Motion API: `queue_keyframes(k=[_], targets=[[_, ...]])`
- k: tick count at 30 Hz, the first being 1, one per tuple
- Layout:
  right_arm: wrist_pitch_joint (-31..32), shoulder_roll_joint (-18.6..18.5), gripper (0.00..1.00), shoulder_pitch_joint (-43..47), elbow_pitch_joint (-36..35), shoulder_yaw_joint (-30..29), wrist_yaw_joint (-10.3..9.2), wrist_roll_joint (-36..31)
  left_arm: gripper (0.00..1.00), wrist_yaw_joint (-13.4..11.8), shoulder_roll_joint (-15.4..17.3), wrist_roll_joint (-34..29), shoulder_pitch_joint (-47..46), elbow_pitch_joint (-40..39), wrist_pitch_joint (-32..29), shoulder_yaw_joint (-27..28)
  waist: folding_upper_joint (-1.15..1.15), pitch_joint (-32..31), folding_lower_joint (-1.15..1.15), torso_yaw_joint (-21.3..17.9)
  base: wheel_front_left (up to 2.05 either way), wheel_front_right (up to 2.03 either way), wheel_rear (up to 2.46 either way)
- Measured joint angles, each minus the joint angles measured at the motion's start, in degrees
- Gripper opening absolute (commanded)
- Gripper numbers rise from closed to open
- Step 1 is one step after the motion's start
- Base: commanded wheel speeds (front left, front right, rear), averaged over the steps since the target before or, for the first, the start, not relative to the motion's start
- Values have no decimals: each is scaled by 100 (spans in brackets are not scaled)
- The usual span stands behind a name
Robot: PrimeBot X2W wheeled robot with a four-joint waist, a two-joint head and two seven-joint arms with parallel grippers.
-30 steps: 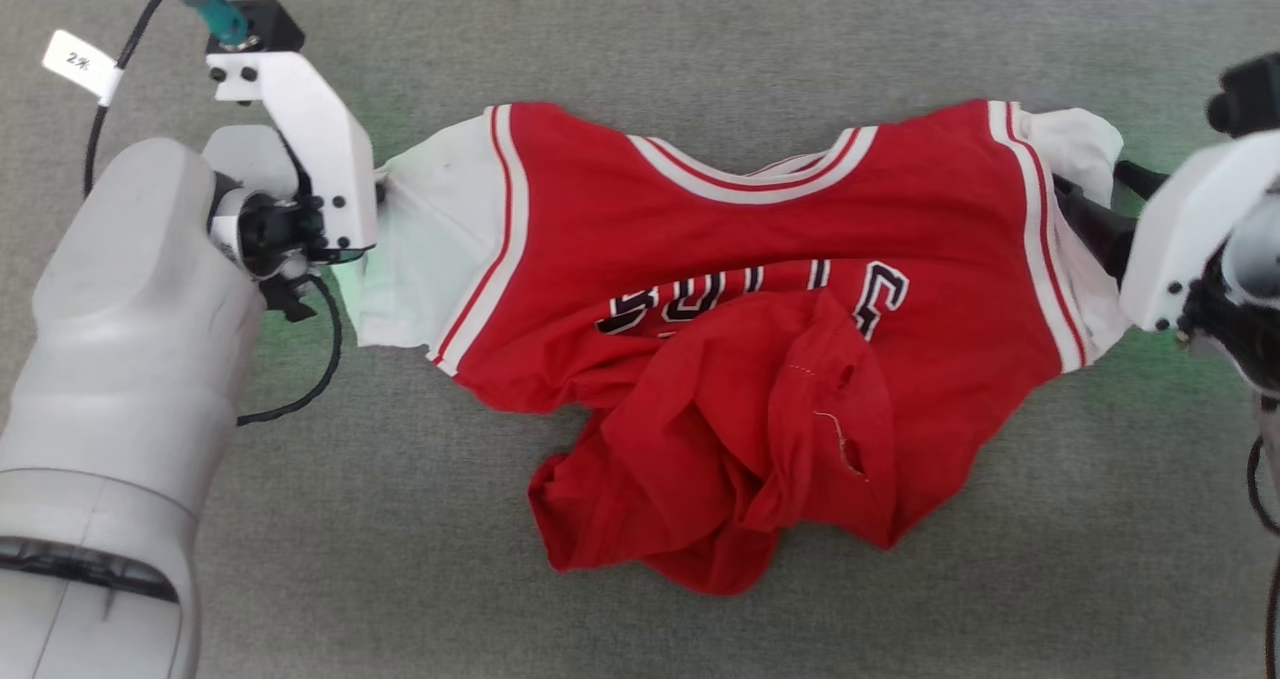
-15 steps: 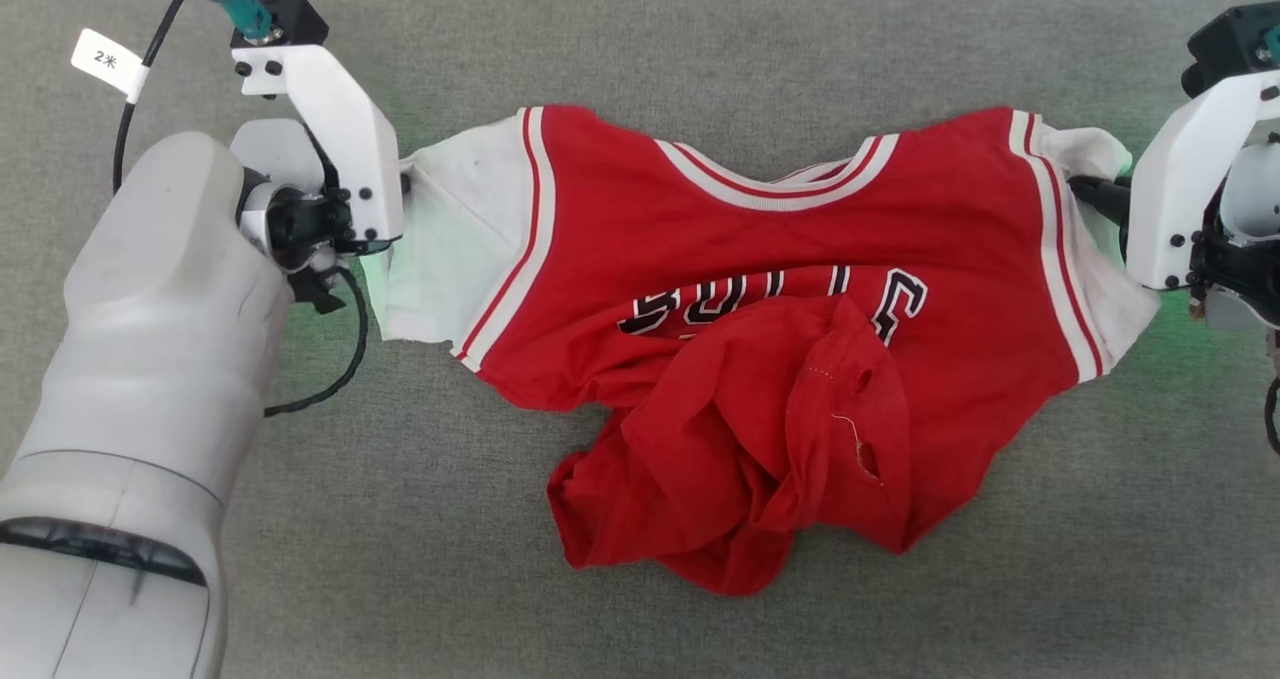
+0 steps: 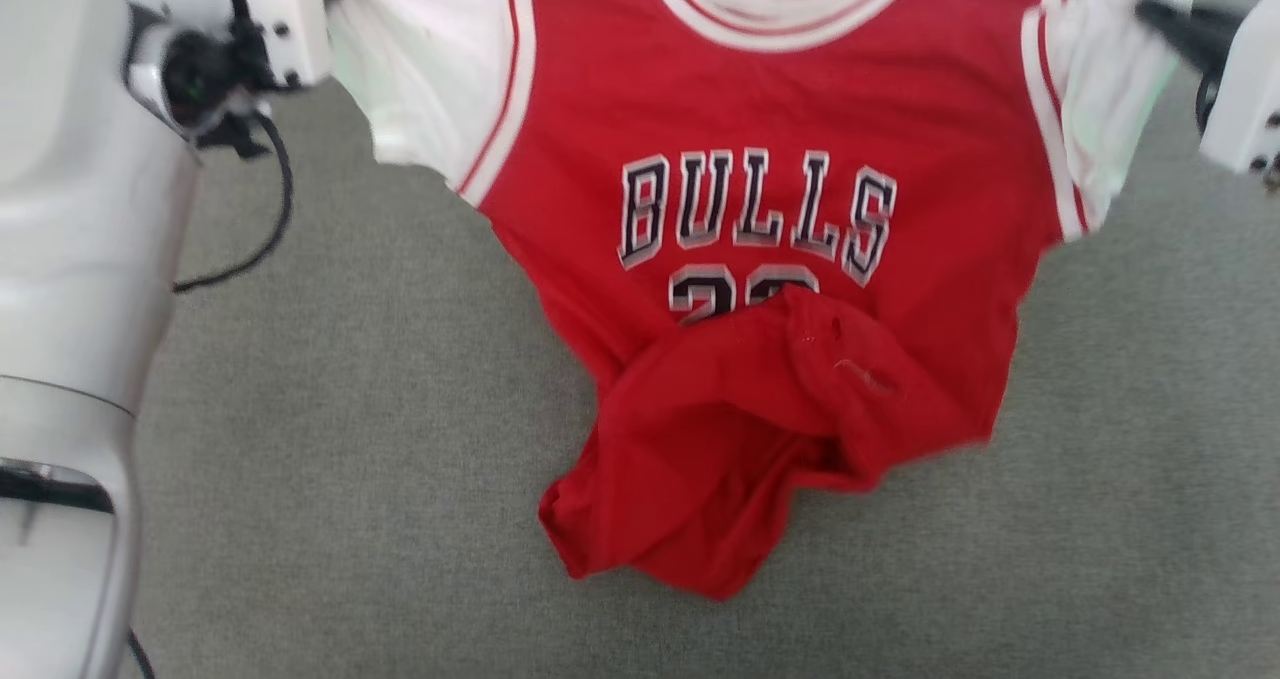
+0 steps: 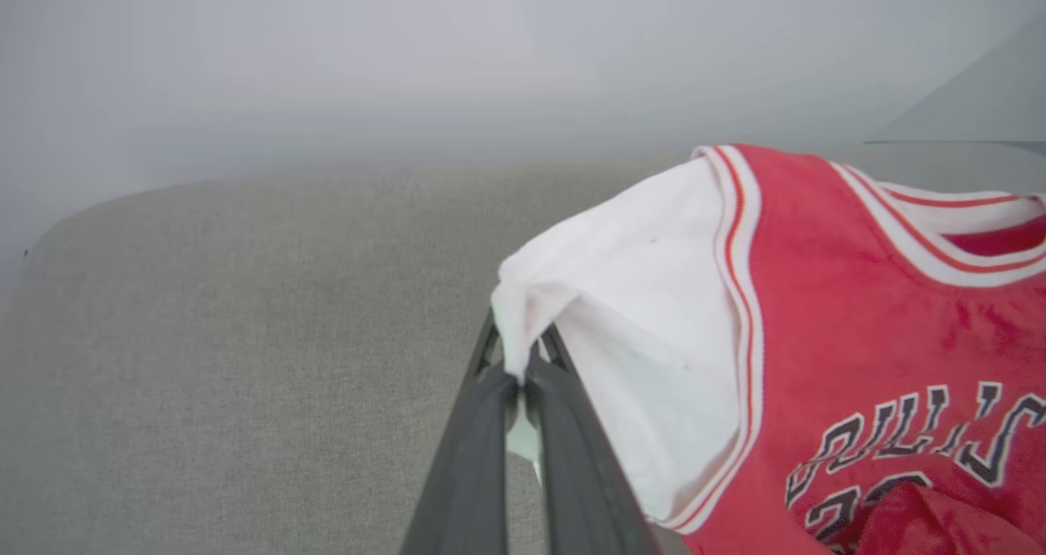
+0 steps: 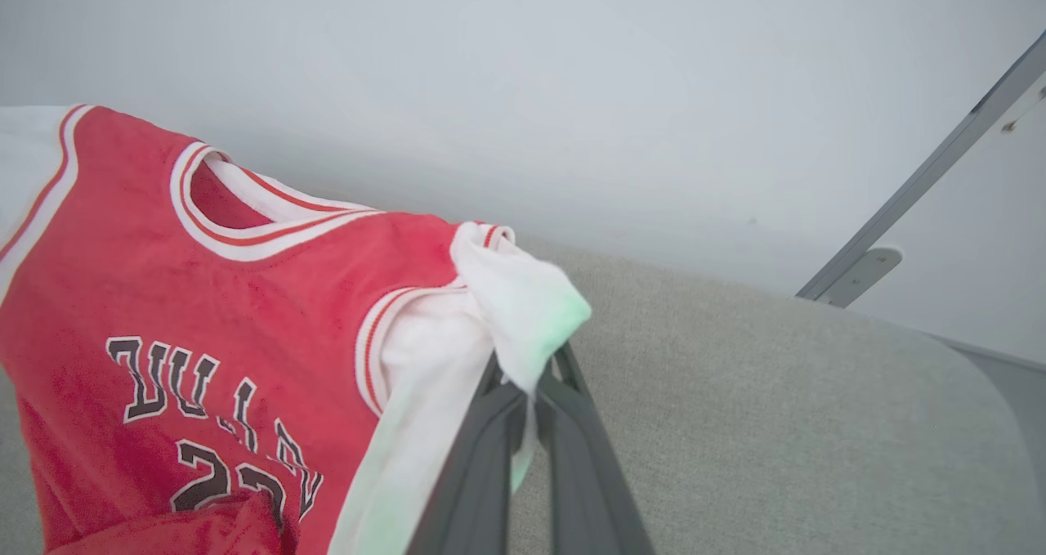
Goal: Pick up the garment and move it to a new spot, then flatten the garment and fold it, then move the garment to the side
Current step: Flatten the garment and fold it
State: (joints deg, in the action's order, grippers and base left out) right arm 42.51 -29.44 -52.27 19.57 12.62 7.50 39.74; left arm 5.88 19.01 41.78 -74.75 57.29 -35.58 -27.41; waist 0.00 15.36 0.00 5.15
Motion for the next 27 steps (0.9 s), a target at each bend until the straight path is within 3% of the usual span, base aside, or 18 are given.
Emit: queue_keyframes(k=[14,27], targets=[[-455,424,0,-1031,11,49,1,-467,0,-77,389,13,-574,-621,182,181,0,-826,0,-263,0,0,0],[-985,651,0,-1919,888,325,1,-626,0,-183,475,25,-804,-959,439,246,0,-728,0,-386,0,0,0]])
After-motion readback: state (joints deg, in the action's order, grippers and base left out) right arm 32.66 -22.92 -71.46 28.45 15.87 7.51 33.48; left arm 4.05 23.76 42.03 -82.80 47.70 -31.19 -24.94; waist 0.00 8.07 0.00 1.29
